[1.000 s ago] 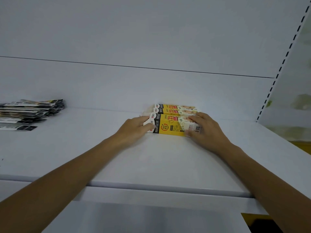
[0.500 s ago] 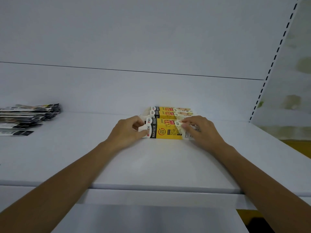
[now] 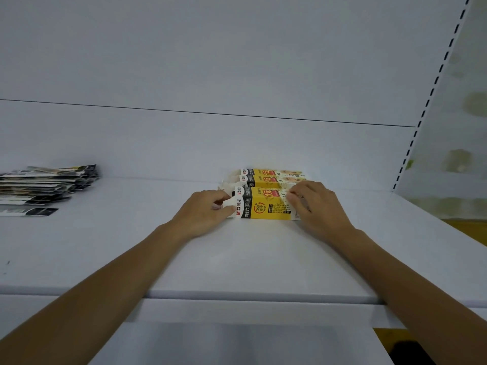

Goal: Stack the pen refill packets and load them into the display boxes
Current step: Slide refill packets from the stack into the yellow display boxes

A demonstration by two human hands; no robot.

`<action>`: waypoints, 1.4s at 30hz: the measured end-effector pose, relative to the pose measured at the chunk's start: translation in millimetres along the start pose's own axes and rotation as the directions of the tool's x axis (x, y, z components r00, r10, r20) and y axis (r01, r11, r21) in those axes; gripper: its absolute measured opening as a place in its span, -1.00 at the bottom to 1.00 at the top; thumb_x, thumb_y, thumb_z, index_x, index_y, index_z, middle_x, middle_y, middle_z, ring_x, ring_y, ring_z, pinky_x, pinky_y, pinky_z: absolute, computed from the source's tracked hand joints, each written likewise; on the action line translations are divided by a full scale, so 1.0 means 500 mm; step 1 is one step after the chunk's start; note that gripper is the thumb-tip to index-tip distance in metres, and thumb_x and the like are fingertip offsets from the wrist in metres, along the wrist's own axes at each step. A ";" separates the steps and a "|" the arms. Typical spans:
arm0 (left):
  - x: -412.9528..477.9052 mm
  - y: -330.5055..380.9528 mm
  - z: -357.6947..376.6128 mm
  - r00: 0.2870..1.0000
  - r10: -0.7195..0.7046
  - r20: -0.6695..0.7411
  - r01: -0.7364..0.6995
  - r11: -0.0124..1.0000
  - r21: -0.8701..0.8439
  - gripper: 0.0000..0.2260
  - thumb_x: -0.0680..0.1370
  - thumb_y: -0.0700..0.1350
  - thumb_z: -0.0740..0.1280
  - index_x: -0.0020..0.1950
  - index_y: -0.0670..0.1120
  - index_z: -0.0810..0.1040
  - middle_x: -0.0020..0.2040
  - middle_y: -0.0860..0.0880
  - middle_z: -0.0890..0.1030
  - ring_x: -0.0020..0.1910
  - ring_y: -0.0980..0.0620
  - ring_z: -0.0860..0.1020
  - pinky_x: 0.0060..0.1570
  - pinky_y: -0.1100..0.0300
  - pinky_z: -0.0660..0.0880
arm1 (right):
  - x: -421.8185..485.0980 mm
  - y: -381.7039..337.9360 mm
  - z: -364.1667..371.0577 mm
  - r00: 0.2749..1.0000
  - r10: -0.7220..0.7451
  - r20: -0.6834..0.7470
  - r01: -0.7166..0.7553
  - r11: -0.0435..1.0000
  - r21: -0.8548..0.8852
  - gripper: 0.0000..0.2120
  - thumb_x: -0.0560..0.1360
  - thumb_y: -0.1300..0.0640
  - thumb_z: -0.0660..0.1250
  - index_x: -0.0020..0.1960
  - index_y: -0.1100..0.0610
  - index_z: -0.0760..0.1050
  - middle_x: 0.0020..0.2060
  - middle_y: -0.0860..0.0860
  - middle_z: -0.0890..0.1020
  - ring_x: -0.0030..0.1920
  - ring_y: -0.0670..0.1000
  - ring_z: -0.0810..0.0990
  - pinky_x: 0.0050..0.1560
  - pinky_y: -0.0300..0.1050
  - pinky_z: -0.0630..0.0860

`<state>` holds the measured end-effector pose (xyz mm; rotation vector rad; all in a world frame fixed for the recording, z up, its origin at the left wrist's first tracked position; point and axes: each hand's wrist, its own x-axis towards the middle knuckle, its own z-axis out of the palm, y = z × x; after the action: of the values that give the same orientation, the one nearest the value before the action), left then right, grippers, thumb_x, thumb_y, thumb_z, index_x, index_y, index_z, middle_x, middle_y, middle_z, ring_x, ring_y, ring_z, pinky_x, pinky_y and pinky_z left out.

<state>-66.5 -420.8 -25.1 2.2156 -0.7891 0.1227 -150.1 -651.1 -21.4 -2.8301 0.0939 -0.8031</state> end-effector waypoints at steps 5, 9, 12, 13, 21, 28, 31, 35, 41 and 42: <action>0.000 -0.001 0.001 0.997 0.049 0.053 -0.051 0.998 0.035 -0.76 0.52 -0.04 0.33 0.18 0.01 0.57 0.06 0.05 0.60 0.00 0.07 0.56 0.04 0.22 0.45 | 0.003 -0.010 0.001 0.999 0.033 0.009 -0.033 0.999 -0.034 -0.69 0.59 -0.02 0.10 0.08 0.15 0.52 0.08 0.03 0.60 0.12 0.07 0.49 0.09 -0.04 0.38; 0.005 -0.003 -0.001 0.996 0.088 -0.012 -0.085 0.984 0.155 -0.74 0.49 0.05 0.32 0.15 0.02 0.57 0.03 0.05 0.61 -0.01 0.06 0.56 0.12 0.15 0.41 | 0.001 -0.013 0.003 0.999 0.040 0.001 -0.040 0.997 -0.062 -0.56 0.57 -0.11 0.00 0.23 0.10 0.47 0.21 0.01 0.56 0.22 0.06 0.47 0.23 0.06 0.35; 0.010 -0.005 -0.011 0.979 0.131 -0.153 -0.098 0.973 0.209 -0.79 0.51 0.03 0.32 0.09 0.01 0.58 0.06 0.07 0.60 0.05 0.06 0.50 0.06 0.18 0.33 | 0.006 -0.016 0.004 0.999 0.024 -0.025 -0.026 0.995 -0.094 -0.43 0.49 -0.19 -0.09 0.33 0.06 0.39 0.28 -0.04 0.50 0.29 0.04 0.42 0.30 0.18 0.29; 0.012 -0.005 -0.017 0.975 0.135 -0.175 -0.095 0.971 0.217 -0.80 0.51 0.04 0.31 0.08 0.01 0.58 0.06 0.08 0.60 0.07 0.06 0.49 0.08 0.16 0.33 | 0.009 -0.016 0.002 1.000 0.018 -0.025 -0.020 0.995 -0.095 -0.41 0.47 -0.19 -0.10 0.33 0.06 0.38 0.29 -0.04 0.50 0.30 0.04 0.42 0.30 0.19 0.29; -0.004 -0.042 -0.104 0.984 0.058 -0.170 -0.013 0.966 0.258 -0.83 0.51 0.02 0.31 0.03 0.02 0.60 0.05 0.07 0.59 0.07 0.09 0.51 0.17 0.11 0.39 | 0.077 -0.098 -0.031 0.991 -0.125 -0.039 0.124 0.992 -0.035 -0.56 0.53 0.06 0.26 0.39 0.13 0.35 0.36 0.04 0.43 0.37 0.06 0.35 0.36 0.03 0.22; -0.082 -0.138 -0.214 0.967 -0.029 -0.253 0.102 0.953 0.284 -0.88 0.50 0.00 0.33 -0.03 0.02 0.61 -0.01 0.08 0.60 -0.03 0.12 0.49 0.11 0.16 0.40 | 0.152 -0.265 0.025 0.959 -0.266 -0.095 0.273 0.959 0.072 -0.51 0.53 0.05 0.26 0.43 0.12 0.29 0.39 0.00 0.38 0.38 0.03 0.31 0.30 -0.10 0.21; -0.124 -0.199 -0.286 0.949 -0.096 -0.301 0.182 0.945 0.271 -0.90 0.49 -0.03 0.35 -0.06 0.00 0.62 -0.05 0.08 0.61 -0.02 0.09 0.52 0.09 0.15 0.43 | 0.178 -0.355 0.062 0.949 -0.298 -0.103 0.311 0.941 0.136 -0.50 0.53 0.05 0.27 0.43 0.11 0.27 0.39 -0.01 0.38 0.38 0.01 0.30 0.29 -0.14 0.20; -0.175 -0.287 -0.390 0.915 -0.181 -0.360 0.280 0.928 0.245 -0.93 0.48 -0.11 0.35 -0.13 -0.01 0.64 -0.14 0.10 0.61 -0.06 0.08 0.56 0.03 0.15 0.47 | 0.203 -0.466 0.115 0.935 -0.341 -0.099 0.354 0.916 0.191 -0.49 0.53 0.05 0.27 0.44 0.10 0.26 0.39 -0.03 0.37 0.37 0.01 0.31 0.29 -0.12 0.24; -0.225 -0.420 -0.521 0.874 -0.247 -0.419 0.349 0.918 0.188 -0.89 0.48 -0.18 0.36 -0.04 -0.04 0.62 -0.06 0.03 0.60 -0.01 0.05 0.54 0.06 0.20 0.43 | 0.255 -0.596 0.168 0.941 -0.337 -0.021 0.330 0.908 0.259 -0.48 0.53 0.05 0.27 0.45 0.08 0.23 0.38 0.01 0.37 0.35 0.04 0.34 0.32 -0.01 0.29; -0.231 -0.442 -0.540 0.872 -0.246 -0.424 0.350 0.918 0.186 -0.88 0.48 -0.19 0.36 -0.01 -0.06 0.63 -0.05 0.03 0.60 -0.02 0.06 0.53 0.03 0.24 0.40 | 0.266 -0.622 0.178 0.945 -0.327 -0.017 0.318 0.905 0.284 -0.48 0.53 0.05 0.28 0.45 0.07 0.24 0.35 0.02 0.40 0.33 0.04 0.37 0.31 0.01 0.31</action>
<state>9.1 -61.4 -13.1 2.4160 -0.2068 0.5255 11.9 -346.8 36.8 -2.6123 -0.4706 -0.7617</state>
